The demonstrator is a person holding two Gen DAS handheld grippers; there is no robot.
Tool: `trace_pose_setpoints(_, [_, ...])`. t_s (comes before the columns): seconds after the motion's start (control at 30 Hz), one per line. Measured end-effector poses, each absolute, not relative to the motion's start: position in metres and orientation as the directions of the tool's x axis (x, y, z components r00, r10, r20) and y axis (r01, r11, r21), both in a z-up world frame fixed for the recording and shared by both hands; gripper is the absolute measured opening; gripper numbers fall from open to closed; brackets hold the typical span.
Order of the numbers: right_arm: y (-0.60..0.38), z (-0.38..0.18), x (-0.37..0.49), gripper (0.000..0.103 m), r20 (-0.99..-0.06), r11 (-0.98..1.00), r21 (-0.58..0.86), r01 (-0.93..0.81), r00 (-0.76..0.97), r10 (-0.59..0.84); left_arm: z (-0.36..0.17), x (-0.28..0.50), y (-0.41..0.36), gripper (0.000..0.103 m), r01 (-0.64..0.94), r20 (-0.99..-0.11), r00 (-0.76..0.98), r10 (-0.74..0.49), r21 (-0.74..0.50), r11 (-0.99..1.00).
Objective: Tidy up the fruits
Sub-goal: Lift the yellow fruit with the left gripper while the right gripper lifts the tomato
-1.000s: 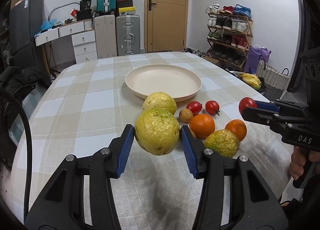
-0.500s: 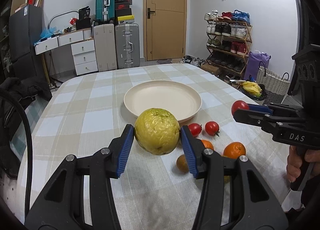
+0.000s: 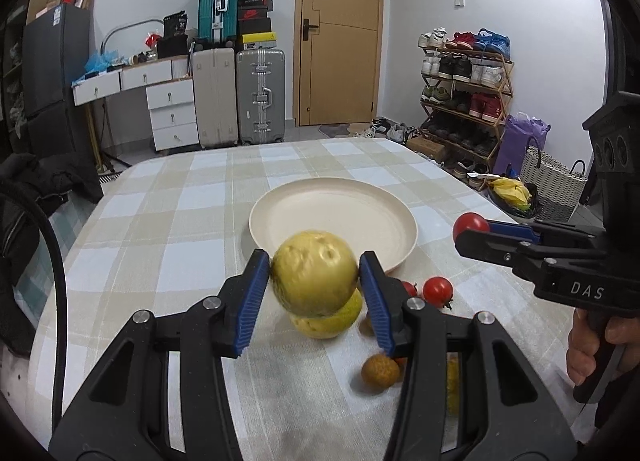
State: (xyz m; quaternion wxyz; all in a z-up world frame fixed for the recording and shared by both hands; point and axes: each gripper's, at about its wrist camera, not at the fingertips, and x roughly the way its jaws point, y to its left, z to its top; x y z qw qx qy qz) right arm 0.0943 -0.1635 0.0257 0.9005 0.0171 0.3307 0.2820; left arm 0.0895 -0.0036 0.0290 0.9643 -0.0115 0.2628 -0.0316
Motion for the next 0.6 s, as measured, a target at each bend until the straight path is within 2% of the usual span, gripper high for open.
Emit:
trace_pose_setpoints(0.2, [-0.158, 0.021, 0.102, 0.032, -0.605, 0.846, 0.205, -0.491, 0.616, 0.504, 0.028, 0.101, -0.001, 0.028, 0.060, -0.510, 0.858, -0.065, -0.025, 0.998])
trace_pose_setpoints(0.4, [-0.161, 0.016, 0.104, 0.032, -0.608, 0.844, 0.215, -0.491, 0.609, 0.509, 0.020, 0.100, 0.013, 0.031, 0.037, -0.525, 0.850, -0.050, -0.035, 0.999])
trace_pose_setpoints(0.6, [-0.161, 0.016, 0.104, 0.032, -0.598, 0.840, 0.216, -0.497, 0.613, 0.517, 0.007, 0.104, 0.018, 0.034, 0.032, -0.582, 0.812, -0.041, -0.027, 0.999])
